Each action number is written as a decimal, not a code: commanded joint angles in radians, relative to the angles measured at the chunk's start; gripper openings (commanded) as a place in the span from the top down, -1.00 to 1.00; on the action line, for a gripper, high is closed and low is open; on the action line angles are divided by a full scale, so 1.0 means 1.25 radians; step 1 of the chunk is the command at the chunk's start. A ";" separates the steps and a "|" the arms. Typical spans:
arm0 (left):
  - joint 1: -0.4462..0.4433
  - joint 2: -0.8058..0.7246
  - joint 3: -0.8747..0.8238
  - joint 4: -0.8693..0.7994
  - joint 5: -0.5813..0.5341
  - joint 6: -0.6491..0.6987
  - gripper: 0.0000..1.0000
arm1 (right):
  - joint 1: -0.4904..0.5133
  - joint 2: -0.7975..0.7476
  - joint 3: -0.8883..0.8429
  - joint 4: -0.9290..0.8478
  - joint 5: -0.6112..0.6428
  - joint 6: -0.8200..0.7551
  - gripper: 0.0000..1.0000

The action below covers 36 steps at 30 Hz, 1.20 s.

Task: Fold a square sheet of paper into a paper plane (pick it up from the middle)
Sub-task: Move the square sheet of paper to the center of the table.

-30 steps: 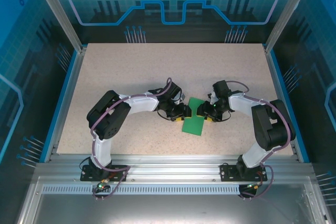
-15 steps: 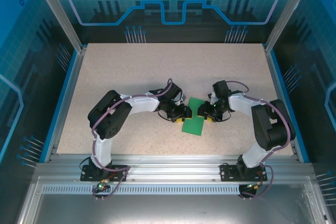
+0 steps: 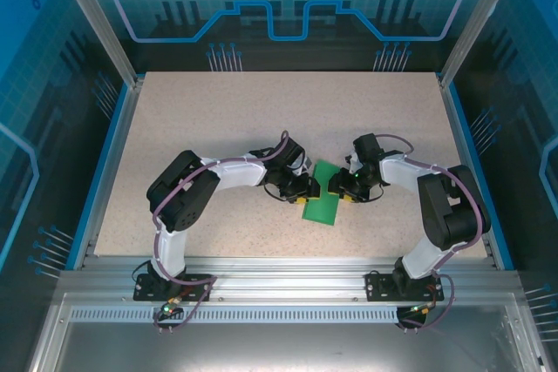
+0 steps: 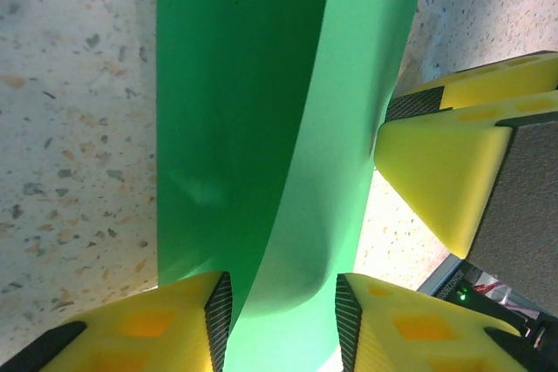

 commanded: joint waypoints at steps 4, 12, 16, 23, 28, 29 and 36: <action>-0.002 -0.017 0.020 0.005 0.000 0.009 0.13 | 0.003 0.011 -0.013 0.009 -0.025 -0.017 0.09; 0.013 -0.011 0.021 0.047 0.019 -0.002 0.07 | 0.000 0.006 -0.022 0.009 -0.028 -0.021 0.09; 0.029 -0.003 0.023 0.066 0.030 -0.012 0.06 | -0.001 0.002 -0.026 0.014 -0.028 -0.018 0.08; 0.038 0.015 0.034 0.087 0.060 -0.016 0.08 | -0.002 -0.003 -0.025 0.016 -0.030 -0.016 0.07; 0.038 0.032 0.045 0.088 0.073 -0.017 0.19 | -0.002 -0.014 -0.027 0.025 -0.046 -0.013 0.05; 0.037 0.034 0.047 0.087 0.074 -0.017 0.22 | -0.002 -0.017 -0.026 0.027 -0.050 -0.011 0.05; 0.042 0.005 0.011 0.126 0.052 -0.047 0.63 | -0.016 -0.075 -0.030 0.018 -0.050 -0.004 0.01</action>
